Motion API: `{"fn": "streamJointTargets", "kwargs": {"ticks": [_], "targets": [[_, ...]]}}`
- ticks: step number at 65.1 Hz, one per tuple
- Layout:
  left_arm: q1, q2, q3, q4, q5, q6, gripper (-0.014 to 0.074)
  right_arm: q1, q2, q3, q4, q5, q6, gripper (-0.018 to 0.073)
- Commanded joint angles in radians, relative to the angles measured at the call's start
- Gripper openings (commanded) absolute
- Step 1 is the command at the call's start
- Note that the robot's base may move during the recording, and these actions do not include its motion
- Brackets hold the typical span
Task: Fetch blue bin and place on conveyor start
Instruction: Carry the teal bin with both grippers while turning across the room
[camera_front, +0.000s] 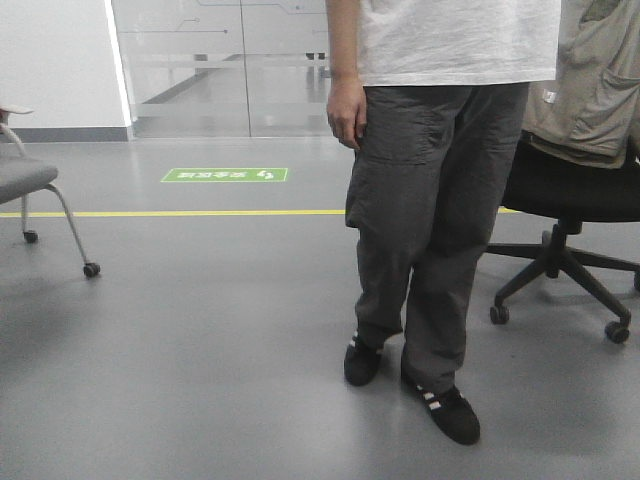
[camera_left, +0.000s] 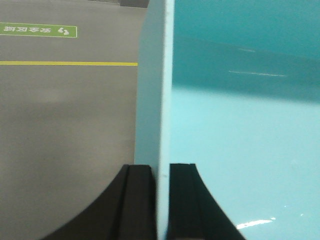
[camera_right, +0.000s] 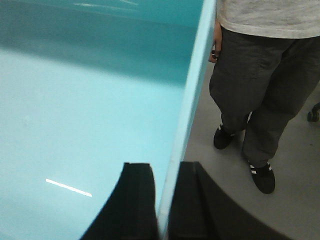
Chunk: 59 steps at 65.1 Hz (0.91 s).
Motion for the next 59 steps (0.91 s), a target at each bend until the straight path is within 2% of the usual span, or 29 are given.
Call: {"fn": "streamJointTargets", "kwargs": {"ticks": [1,59], "targets": [[0.004,-0.011,-0.010,0.009,-0.065,-0.004,-0.0111,-0.010,-0.013,-0.008,-0.041,-0.022,-0.023,-0.0152],[0.004,-0.011,-0.010,0.009,-0.065,-0.004,-0.0111,-0.010,-0.013,-0.008,-0.041,-0.022,-0.023,-0.0152]]}}
